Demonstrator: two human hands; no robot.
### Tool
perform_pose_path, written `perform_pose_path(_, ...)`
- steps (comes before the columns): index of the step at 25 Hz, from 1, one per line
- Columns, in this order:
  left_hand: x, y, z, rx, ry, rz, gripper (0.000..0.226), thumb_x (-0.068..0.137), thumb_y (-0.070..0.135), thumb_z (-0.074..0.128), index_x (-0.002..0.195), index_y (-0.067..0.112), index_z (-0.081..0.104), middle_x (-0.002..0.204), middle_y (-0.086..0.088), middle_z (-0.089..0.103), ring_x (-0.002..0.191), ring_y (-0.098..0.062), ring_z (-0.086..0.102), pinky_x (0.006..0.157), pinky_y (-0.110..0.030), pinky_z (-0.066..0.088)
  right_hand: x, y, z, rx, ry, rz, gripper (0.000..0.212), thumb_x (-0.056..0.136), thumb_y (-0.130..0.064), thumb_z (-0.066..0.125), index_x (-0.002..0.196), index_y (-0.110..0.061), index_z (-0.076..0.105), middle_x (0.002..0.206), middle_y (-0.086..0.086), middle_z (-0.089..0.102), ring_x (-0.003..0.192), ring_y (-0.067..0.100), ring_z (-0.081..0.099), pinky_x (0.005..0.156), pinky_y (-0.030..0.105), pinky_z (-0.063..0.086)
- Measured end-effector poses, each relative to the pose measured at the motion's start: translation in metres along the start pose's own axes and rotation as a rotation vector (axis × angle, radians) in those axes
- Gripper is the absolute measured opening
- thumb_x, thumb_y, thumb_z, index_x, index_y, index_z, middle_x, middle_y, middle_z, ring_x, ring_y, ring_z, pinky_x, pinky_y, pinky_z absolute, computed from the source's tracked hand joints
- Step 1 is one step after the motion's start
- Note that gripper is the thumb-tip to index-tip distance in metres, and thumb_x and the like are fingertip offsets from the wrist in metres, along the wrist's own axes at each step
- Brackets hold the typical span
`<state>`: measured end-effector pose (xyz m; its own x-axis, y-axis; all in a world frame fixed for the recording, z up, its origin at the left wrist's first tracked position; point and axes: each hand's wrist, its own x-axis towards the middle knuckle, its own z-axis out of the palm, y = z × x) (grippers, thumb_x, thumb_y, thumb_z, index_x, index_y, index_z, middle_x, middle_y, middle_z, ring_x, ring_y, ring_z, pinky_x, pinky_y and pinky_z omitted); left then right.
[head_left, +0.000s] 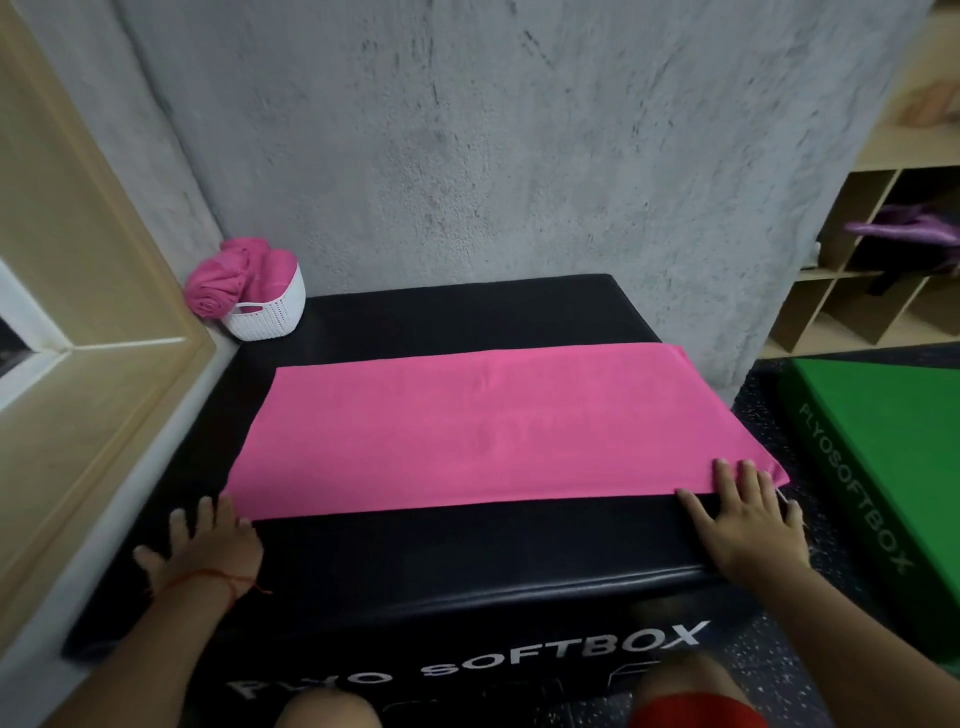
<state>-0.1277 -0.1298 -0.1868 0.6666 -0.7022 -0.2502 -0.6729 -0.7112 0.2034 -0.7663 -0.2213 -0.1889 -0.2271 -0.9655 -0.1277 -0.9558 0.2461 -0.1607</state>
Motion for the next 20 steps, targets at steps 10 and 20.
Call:
perform_pose_path(10,-0.080,0.100,0.055,-0.006,0.287,0.838,0.051,0.098,0.026,0.036,0.142,0.027,0.062,0.146,0.008,0.060,0.137,-0.019,0.055,0.117,-0.047,0.033,0.001,-0.001,-0.005,0.237,0.067,0.162,0.102,0.086,-0.088,0.001,0.168,-0.030,0.018,0.178,0.005,0.009,0.163,0.025,0.009,0.129,0.057,0.009)
perform_pose_path(20,-0.116,0.206,0.089,-0.117,0.418,1.108,0.018,0.097,0.043,0.058,0.100,0.033,0.072,0.101,0.015,0.068,0.094,-0.017,0.062,0.081,-0.038,0.051,-0.037,-0.108,0.034,0.198,0.252,-0.682,0.042,0.099,-0.049,0.044,0.135,-0.040,0.064,0.145,-0.018,0.058,0.138,0.015,0.052,0.114,0.047,0.040)
